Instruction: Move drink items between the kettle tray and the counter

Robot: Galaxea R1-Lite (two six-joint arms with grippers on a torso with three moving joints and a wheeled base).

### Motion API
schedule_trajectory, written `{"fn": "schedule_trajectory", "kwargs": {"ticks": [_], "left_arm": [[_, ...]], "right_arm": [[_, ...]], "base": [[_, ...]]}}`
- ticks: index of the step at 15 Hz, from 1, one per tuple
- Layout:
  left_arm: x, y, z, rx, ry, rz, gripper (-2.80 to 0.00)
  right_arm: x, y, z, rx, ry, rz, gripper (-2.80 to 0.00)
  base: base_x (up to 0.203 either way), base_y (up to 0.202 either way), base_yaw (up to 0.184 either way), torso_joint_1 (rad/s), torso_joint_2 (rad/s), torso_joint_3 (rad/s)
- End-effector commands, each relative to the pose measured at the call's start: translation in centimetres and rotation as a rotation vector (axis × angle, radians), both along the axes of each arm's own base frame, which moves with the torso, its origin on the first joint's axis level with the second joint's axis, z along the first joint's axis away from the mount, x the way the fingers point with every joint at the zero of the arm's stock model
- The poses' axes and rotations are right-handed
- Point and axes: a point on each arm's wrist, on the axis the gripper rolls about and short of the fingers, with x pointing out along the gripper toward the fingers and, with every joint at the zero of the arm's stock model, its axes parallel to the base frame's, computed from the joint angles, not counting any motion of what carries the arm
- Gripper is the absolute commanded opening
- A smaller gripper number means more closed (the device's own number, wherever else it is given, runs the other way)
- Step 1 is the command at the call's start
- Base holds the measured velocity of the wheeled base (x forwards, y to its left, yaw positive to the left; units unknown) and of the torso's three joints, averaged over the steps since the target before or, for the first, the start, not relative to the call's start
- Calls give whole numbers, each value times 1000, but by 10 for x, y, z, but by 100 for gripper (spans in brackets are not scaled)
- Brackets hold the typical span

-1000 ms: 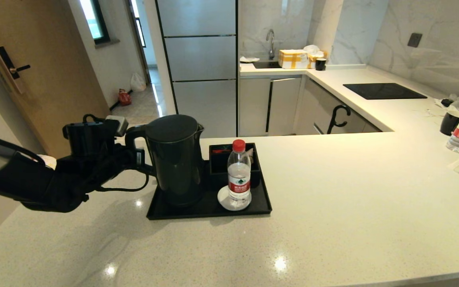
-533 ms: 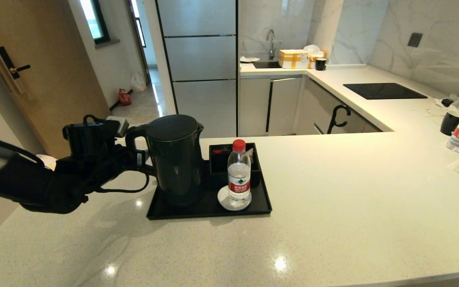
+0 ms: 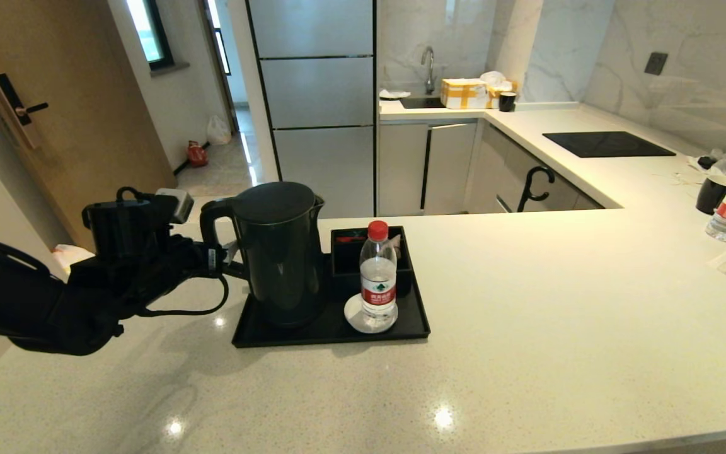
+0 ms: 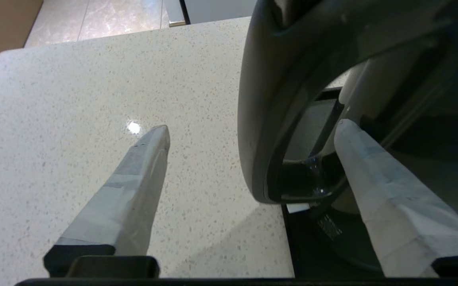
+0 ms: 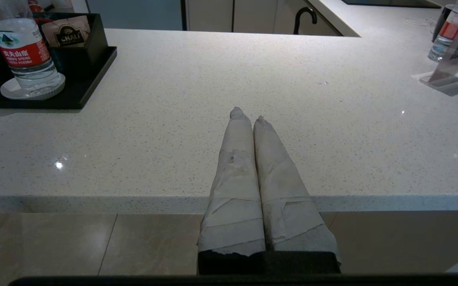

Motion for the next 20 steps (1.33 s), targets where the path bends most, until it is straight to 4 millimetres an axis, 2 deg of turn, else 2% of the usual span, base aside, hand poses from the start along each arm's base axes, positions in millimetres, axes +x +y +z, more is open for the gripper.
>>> {"fn": "schedule_trajectory", "kwargs": {"ticks": [1,5,9,11,12,13,14,17,18,20], "left_arm": [[-5,1,3,0,-8,1,0],[-14,2,3,1,0,2,0],[-56,7,16,-6,-17,5,0],[-61,7,15,-9,-14,8,0],[-69,9,17,-15,-11,12,0],[-83,10,26,-25,-40,16,0],[-104,13,41,-37,-80,31,-280],[-187,22,86,-88,-180,74,-280],[-215,24,95,-105,-179,84,-280],[-266,29,100,-143,-94,113,-280]], "right_arm": [[0,0,0,-1,1,0,-280],[0,0,0,-1,1,0,-280],[0,0,0,-1,1,2,-280],[0,0,0,-1,-1,1,-280],[0,0,0,-1,-1,0,-280],[0,0,0,-1,-1,0,-280],[0,0,0,-1,1,0,-280],[0,0,0,-1,-1,0,-280],[0,0,0,-1,1,0,-280],[0,0,0,-1,1,0,-280]], "base": [[0,0,0,0,0,0],[0,0,0,0,0,0],[0,0,0,0,0,0],[0,0,0,0,0,0],[0,0,0,0,0,0],[0,0,0,0,0,0],[0,0,0,0,0,0],[0,0,0,0,0,0],[0,0,0,0,0,0],[0,0,0,0,0,0]]}}
